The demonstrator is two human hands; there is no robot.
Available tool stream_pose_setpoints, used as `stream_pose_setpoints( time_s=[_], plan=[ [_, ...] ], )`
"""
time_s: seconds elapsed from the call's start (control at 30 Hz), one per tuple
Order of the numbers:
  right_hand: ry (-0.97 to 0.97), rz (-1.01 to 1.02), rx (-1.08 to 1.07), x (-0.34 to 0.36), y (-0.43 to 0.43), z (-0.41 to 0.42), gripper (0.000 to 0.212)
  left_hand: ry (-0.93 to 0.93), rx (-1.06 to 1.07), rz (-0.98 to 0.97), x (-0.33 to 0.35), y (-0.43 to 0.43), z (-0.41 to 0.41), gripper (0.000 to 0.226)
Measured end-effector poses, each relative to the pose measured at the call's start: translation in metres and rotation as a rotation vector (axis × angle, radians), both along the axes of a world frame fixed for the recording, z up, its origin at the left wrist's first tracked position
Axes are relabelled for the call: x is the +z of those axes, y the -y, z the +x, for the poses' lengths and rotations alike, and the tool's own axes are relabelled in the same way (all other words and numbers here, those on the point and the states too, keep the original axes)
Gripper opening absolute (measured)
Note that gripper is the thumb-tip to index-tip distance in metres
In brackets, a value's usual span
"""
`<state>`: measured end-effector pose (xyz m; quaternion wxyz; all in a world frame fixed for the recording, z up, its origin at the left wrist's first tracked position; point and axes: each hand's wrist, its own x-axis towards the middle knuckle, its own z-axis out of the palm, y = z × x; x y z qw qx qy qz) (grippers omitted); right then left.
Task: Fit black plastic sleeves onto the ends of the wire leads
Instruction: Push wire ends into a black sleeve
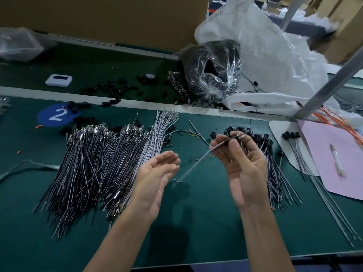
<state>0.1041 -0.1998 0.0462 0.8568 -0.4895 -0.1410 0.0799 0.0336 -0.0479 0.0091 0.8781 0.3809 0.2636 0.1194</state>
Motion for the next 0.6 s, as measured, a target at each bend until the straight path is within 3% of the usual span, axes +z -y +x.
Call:
stream_pose_setpoints(
  time_s=[0.13,0.23,0.43,0.6],
  plan=[
    [0.059,-0.299,0.023,0.001,-0.008,0.003,0.038,0.108,-0.060,0.247,0.006,0.008,-0.001,0.024],
    [0.038,-0.328,0.137,-0.003,-0.014,-0.001,0.050,0.172,-0.217,0.361,0.017,0.011,0.002,0.032],
    [0.012,-0.327,0.170,-0.004,-0.021,-0.009,0.045,0.236,-0.149,0.270,0.018,0.009,0.005,0.036],
    [0.059,-0.413,0.131,-0.004,-0.020,-0.016,0.021,0.268,-0.053,0.176,0.017,0.011,0.006,0.026]
  ],
)
